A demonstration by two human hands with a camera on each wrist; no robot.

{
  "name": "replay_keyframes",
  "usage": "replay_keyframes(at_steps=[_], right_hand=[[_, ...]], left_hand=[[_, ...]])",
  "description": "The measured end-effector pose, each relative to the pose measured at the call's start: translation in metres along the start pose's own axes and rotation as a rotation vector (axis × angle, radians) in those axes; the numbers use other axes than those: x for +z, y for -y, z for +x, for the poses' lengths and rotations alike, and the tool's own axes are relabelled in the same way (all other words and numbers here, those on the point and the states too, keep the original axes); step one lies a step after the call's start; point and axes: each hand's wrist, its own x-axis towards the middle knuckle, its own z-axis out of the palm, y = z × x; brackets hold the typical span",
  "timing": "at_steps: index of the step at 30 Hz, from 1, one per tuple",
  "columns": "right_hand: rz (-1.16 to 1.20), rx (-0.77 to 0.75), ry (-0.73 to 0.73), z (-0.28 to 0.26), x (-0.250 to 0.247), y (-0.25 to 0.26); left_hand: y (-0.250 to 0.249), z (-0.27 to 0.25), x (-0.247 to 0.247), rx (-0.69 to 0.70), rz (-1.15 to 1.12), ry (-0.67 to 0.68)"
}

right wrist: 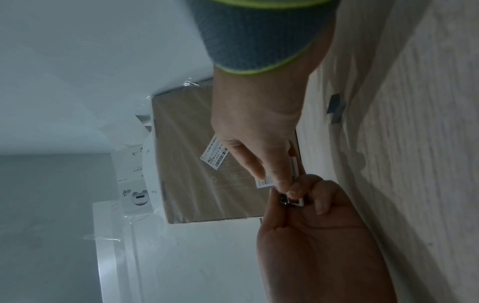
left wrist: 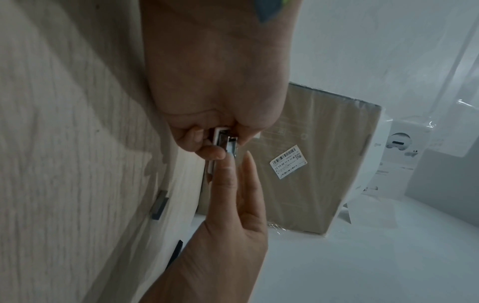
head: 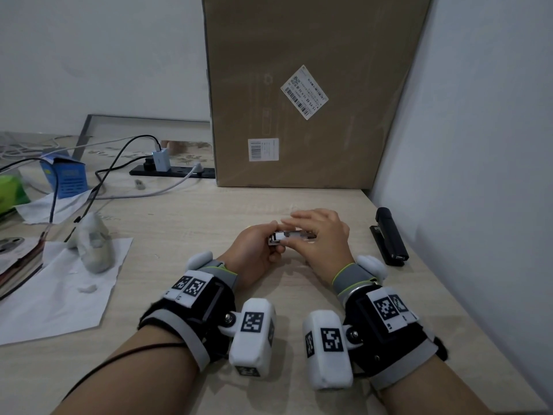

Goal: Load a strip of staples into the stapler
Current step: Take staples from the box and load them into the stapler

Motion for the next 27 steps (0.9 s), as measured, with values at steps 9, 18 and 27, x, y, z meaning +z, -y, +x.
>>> replay_keyframes(at_steps=[9, 18, 27], right_hand=[[0.554, 0.413, -0.154, 0.001, -0.003, 0.001], [0.733, 0.413, 0.161, -0.002, -0.005, 0.014], [0.668, 0.238, 0.313, -0.005, 0.0, 0.012]], left_hand=[[-0.006, 0.004, -0.003, 0.007, -0.178, -0.132], [-0.008, 0.004, -0.005, -0.032, -0.208, -0.092], [-0.005, -0.002, -0.003, -0.035, -0.072, 0.066]])
